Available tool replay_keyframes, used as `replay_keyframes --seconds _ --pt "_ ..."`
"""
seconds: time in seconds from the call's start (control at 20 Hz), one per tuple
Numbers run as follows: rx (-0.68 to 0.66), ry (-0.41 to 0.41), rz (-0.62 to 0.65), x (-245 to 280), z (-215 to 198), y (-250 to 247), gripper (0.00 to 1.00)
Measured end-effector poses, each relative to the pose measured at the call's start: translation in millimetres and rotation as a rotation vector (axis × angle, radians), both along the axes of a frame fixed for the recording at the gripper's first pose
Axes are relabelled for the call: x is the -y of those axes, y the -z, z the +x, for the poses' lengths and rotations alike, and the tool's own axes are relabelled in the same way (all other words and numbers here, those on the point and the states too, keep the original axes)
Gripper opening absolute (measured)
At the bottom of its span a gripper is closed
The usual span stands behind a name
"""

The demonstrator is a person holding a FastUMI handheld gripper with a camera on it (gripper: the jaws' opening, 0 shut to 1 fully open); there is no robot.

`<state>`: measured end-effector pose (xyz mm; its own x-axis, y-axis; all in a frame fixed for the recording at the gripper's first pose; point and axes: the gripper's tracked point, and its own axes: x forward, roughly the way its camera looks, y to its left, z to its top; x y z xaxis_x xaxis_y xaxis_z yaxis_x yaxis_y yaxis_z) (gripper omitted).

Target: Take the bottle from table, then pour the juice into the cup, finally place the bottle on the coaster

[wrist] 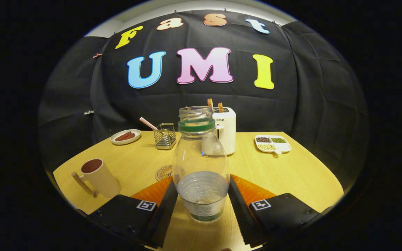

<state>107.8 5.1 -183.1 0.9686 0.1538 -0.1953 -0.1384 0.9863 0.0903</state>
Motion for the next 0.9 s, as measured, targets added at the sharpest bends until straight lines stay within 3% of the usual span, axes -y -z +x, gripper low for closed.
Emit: replay_keyframes --seconds 0.55,0.9 --pt "-0.020 -0.075 -0.060 -6 -5 -2 0.73" --pt "0.086 -0.142 -0.149 -13 -9 -54 0.73"
